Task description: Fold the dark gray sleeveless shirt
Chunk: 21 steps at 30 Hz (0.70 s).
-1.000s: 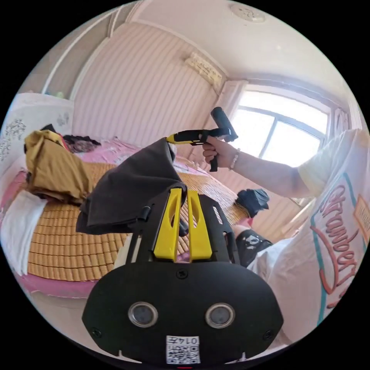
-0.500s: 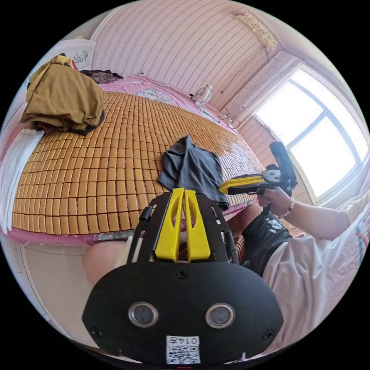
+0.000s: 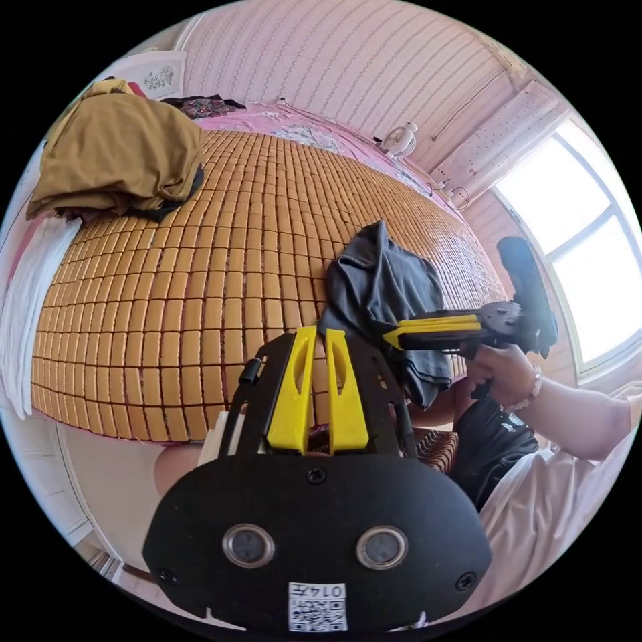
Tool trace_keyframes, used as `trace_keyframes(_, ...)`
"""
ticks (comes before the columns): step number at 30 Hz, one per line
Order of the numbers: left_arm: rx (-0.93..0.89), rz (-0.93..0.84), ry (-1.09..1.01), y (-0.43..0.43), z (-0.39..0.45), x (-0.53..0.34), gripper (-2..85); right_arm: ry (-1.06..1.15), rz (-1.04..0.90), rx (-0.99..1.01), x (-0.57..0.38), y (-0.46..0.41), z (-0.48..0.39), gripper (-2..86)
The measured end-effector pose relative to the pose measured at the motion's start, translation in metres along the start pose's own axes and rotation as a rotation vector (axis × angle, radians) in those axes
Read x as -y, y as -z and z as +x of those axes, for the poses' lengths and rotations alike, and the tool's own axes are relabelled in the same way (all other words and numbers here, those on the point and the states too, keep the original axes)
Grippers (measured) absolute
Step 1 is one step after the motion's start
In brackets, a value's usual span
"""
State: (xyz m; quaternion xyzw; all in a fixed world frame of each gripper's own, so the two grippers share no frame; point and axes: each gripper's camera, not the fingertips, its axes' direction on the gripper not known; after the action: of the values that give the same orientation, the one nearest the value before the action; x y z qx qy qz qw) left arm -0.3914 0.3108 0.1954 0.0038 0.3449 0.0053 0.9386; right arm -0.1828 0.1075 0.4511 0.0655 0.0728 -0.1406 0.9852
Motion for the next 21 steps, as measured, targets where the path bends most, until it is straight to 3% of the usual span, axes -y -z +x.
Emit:
trace_keyframes(5, 0.012, -0.069, -0.058, -0.044, 0.038, 0.031, 7.8, -0.143, 0.192, 0.192, -0.066, 0.055, 0.066, 1.3)
trace_keyframes(11, 0.248, -0.190, -0.128, -0.090, 0.082, 0.049, 8.3, -0.432, 0.324, 0.057, -0.185, 0.109, 0.151, 1.7)
trace_keyframes(14, 0.266, -0.214, -0.143, -0.100, 0.096, 0.054, 8.1, -0.535, 0.238, -0.049, -0.227, 0.108, 0.179, 3.0)
trace_keyframes(18, 0.213, -0.266, -0.124, -0.104, 0.107, 0.059, 7.2, -0.398, 0.043, -0.138, -0.238, 0.088, 0.177, 6.7)
trace_keyframes(21, 0.196, -0.239, -0.125, -0.099, 0.118, 0.058, 7.3, -0.379, 0.076, -0.189, -0.244, 0.085, 0.175, 7.7)
